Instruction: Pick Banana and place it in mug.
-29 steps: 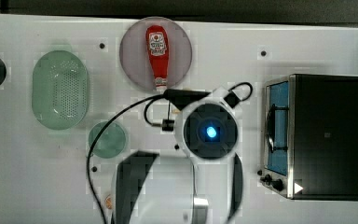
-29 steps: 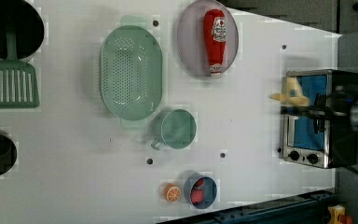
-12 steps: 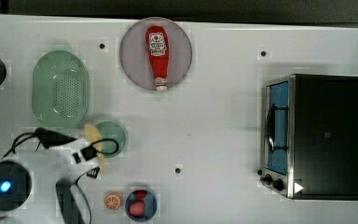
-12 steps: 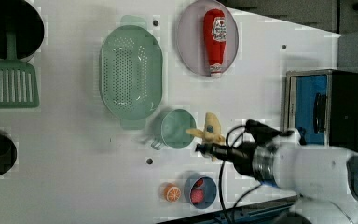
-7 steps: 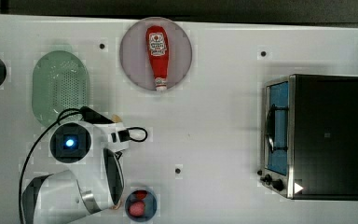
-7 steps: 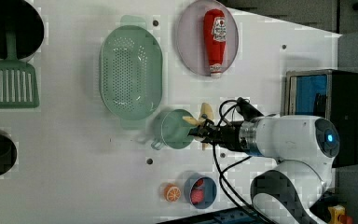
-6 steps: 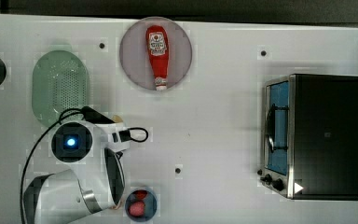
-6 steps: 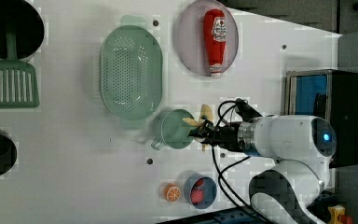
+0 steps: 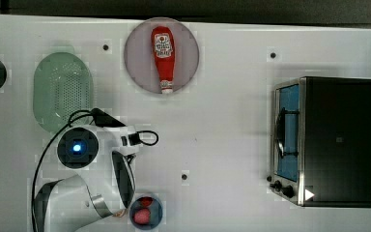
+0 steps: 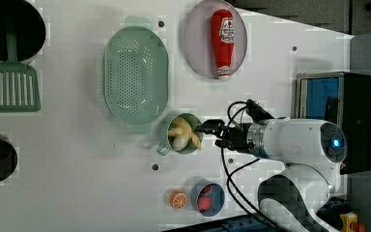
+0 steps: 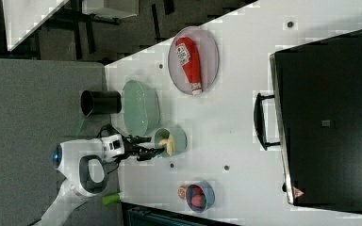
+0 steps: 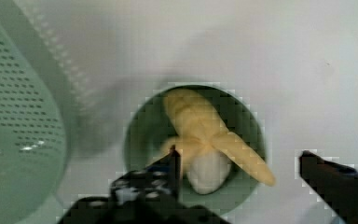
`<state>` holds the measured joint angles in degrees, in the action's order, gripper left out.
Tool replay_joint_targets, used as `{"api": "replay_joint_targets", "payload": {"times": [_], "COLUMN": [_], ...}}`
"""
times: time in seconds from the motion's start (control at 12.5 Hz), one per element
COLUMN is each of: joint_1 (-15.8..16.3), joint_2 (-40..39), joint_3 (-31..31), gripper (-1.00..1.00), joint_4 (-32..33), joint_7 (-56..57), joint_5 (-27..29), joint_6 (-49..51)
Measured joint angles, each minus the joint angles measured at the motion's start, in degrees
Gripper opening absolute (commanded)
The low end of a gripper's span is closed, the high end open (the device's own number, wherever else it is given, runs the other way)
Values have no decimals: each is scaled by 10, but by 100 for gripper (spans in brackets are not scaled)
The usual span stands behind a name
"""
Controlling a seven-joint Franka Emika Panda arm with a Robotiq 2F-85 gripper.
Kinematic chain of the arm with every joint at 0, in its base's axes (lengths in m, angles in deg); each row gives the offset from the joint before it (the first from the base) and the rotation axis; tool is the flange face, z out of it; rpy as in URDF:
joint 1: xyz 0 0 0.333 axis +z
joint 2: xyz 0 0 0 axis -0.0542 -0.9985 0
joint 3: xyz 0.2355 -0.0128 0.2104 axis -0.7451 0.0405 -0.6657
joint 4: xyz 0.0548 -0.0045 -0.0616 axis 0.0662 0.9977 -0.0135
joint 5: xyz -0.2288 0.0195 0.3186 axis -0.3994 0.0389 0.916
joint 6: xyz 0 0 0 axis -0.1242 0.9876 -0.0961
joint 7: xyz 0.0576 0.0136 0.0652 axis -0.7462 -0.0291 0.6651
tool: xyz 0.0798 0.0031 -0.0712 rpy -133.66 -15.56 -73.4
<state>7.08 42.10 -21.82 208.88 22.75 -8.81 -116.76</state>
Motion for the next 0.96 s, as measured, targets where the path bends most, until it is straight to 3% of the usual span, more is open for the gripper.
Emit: {"api": "replay_joint_targets", "payload": {"times": [0.32, 0.48, 0.96], "joint_1": [8, 2, -2], "joint_2": [26, 68, 167], "joint_3": [30, 50, 177], "gripper": [100, 100, 100], "joint_4": [-31, -73, -266], "joint_7": [-10, -10, -10], "joint_5": [13, 12, -43], "joint_6": [67, 163, 404]}}
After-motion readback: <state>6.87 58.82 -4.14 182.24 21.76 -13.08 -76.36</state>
